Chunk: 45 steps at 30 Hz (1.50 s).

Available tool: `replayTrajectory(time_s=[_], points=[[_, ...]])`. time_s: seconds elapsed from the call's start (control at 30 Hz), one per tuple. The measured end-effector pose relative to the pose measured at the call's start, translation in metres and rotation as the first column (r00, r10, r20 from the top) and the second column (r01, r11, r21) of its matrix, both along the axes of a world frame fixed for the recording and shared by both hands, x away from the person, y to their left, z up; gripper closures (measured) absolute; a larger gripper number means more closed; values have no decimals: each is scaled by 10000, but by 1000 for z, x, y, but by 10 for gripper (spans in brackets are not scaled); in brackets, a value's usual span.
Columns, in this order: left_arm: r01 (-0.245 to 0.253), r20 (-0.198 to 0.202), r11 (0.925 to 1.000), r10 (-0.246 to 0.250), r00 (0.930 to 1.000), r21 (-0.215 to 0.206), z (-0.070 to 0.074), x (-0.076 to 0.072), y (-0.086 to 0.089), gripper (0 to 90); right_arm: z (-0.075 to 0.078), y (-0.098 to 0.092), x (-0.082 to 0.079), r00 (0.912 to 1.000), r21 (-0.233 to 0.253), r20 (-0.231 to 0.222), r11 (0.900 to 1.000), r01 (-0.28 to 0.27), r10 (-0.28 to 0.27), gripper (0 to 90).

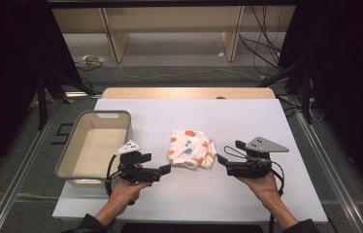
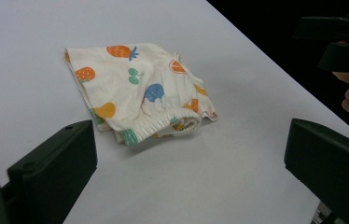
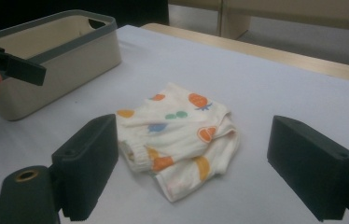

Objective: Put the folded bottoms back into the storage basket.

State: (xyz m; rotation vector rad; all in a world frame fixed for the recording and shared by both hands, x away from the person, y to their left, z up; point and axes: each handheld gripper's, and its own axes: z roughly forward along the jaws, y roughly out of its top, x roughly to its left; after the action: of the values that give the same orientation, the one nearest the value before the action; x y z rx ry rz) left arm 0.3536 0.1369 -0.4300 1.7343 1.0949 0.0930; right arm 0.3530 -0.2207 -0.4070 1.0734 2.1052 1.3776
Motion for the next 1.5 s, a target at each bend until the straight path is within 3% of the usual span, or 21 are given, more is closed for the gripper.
replayTrajectory(time_s=[0.1,0.23,0.33,0.5,0.77,0.97,1.07,1.23,1.4,1.5], points=[[-37,-145,10000,37,9999,0,-1,1,0,23,-1,0,3,10000,-50,-31,10000,57,-57,177],[-158,-394,9999,159,9991,32,-4,5,-1,26,-3,-2,13,9991,491,-424,9987,95,-74,184],[-330,-794,9994,333,9963,43,-8,11,-3,29,-4,-1,16,9995,276,-289,9995,170,-162,185],[-384,-1034,9992,394,9939,112,-11,16,-6,31,-5,1,22,9992,113,-308,9996,244,-240,187],[-347,-1471,9993,369,9884,171,-17,27,-10,31,-11,-2,38,9953,170,-796,9982,574,-559,192],[-510,-2052,9987,513,9774,68,-24,37,-9,39,-14,-3,46,9937,172,-913,9976,672,-653,193],[-522,-2321,9983,569,9710,264,-27,42,-12,45,-17,-2,52,9925,-15,-1029,9978,658,-656,199],[-676,-2286,9973,726,9708,294,-29,46,-14,62,-21,-1,59,9904,-93,-1214,9978,655,-661,201],[-835,-2595,9962,872,9618,252,-33,53,-12,69,-26,-1,70,9846,-66,-1595,9974,711,-712,200],[-832,-2645,9960,885,9603,311,-33,55,-13,77,-27,-1,73,9839,-88,-1633,9974,721,-726,201]])
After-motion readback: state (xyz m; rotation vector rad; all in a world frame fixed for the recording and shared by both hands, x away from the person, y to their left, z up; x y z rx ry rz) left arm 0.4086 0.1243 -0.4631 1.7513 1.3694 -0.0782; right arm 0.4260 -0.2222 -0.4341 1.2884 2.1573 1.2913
